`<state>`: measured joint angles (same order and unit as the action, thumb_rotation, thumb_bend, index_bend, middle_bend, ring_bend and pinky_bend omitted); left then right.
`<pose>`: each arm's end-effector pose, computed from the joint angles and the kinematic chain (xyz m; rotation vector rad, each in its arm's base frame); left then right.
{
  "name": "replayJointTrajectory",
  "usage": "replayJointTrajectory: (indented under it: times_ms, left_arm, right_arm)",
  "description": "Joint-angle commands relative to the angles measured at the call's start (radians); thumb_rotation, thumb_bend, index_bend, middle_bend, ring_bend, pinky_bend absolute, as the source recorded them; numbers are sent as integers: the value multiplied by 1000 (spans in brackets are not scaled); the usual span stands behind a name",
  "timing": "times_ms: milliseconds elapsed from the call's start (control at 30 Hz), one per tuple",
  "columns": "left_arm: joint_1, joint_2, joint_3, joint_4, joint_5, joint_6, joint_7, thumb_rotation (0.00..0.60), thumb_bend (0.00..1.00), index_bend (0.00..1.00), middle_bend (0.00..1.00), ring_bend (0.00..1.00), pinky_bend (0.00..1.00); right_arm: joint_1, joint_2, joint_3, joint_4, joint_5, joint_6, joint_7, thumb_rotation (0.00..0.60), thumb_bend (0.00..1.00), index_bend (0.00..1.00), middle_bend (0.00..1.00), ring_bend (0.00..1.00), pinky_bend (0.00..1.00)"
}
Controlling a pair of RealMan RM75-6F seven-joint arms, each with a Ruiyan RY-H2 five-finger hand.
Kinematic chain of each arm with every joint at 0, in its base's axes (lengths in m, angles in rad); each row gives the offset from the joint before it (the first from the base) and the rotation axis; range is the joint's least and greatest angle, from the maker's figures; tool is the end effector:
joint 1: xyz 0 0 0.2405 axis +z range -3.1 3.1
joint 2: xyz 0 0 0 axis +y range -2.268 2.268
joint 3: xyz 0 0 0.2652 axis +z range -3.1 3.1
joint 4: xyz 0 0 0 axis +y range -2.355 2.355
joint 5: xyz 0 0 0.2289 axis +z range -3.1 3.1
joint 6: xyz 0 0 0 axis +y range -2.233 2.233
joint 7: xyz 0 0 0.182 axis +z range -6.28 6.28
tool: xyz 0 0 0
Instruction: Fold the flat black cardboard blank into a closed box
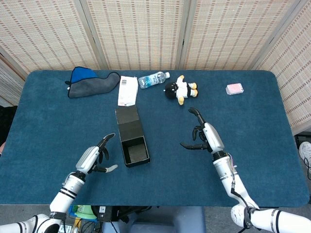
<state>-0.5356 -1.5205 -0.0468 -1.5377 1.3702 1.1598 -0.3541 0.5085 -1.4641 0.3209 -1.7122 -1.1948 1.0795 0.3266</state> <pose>-0.1870 0.3172 -0.0360 -1.5815 -1.5352 -1.3616 -0.1482 -0.3603 0.0152 1.2820 -1.6483 1.5442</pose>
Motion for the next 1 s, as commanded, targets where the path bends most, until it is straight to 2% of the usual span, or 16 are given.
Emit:
replayJointTrajectory:
  times_ms: [33, 433, 667, 1000]
  left_arm:
    - [6, -60, -21, 8, -39, -3, 66, 600, 159, 0, 0, 541, 691]
    - [20, -201, -81, 68, -135, -6, 164, 600, 142, 0, 0, 525, 694]
    - [18, -229, -107, 106, -137, -15, 166, 600, 138, 0, 0, 523, 695]
    - [-4, -238, -144, 246, -119, -39, 150, 600, 138, 0, 0, 523, 697]
  right_arm:
    - [-5, 8, 1, 0, 4, 3, 9, 600, 16, 0, 76, 693, 1000]
    - [-23, 22, -8, 7, -3, 11, 64, 600, 17, 0, 79, 693, 1000]
    - [-28, 22, -11, 13, -9, 17, 80, 600, 16, 0, 80, 693, 1000]
    - [-30, 16, -15, 18, -5, 22, 76, 600, 16, 0, 89, 693, 1000]
